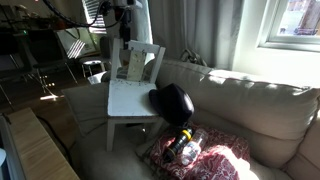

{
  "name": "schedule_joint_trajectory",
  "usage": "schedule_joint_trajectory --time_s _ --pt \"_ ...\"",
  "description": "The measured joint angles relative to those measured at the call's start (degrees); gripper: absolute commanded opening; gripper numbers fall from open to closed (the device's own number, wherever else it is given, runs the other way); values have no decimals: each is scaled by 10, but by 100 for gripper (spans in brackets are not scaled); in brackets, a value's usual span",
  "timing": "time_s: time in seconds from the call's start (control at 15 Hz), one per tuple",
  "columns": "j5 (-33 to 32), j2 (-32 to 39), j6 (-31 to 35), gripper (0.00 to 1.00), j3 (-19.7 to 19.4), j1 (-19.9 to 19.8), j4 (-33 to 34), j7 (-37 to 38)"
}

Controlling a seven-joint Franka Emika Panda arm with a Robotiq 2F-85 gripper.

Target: Turn the chair ninety degrees anticlockwise, pick up the hat and hang it on the right corner of the chair backrest

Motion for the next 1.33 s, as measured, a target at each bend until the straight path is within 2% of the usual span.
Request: schedule_joint_trajectory --time_s 0.4,1.33 --pt "-67 12 25 8 24 55 -2 10" --pt "-97 11 54 8 61 92 -20 25"
